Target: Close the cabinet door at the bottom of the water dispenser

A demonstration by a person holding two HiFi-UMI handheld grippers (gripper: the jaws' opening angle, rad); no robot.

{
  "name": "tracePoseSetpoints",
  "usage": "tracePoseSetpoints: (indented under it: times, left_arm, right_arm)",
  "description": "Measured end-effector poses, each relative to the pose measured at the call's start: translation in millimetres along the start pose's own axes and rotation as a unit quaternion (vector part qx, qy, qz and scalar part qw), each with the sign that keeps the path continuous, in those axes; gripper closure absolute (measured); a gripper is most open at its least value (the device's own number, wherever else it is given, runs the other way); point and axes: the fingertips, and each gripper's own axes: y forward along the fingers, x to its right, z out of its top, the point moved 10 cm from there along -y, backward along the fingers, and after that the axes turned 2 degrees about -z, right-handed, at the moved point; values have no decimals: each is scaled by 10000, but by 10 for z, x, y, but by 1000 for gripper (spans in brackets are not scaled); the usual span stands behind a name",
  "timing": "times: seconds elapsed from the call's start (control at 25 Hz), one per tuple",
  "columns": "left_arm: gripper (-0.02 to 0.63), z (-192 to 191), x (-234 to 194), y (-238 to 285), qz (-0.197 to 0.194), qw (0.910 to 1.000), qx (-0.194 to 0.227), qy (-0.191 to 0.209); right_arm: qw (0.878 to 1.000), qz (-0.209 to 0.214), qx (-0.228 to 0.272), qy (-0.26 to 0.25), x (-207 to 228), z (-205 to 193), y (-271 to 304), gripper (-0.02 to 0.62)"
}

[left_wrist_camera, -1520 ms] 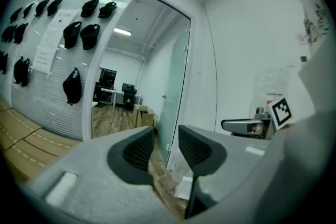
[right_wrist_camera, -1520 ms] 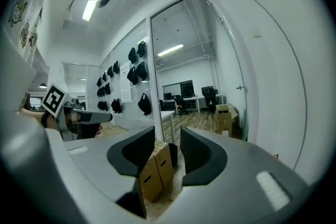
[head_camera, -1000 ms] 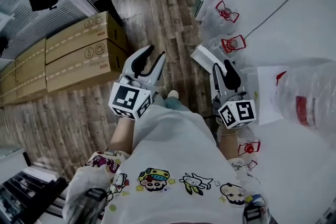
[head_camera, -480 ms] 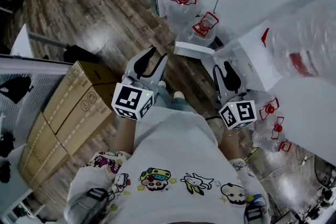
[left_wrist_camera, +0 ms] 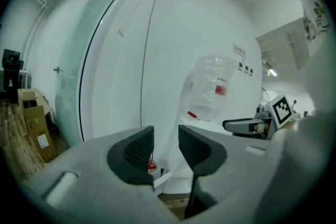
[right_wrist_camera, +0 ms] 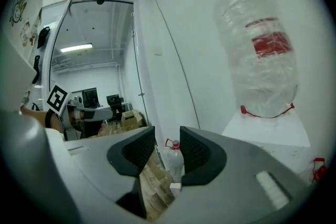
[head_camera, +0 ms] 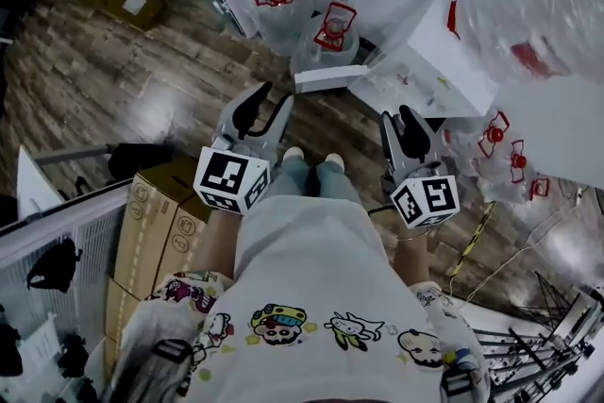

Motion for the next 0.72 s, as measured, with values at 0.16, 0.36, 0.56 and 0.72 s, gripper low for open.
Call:
tracePoseSetpoints:
  times: [0.16,0.36,0.56,0.72]
  left_arm:
    - [466,-6,-68,129,-185,9998,-109,24]
    - [466,-97,-46,284,-391,9989,-260,20]
    - [466,-231,-83,435,-486,9978,-442,14]
    - [466,-400,-150,588,-536,9966,-623,80]
  right_arm:
    - [9998,-182,-66,-17,-21,-53,-2,451]
    - [9990,-429,-95,116,55,-126,-64,451]
    - [9976,-620,-116,273,142,-225,-65,453]
    - [9962,-730,-206,429,205,-383,-15,454]
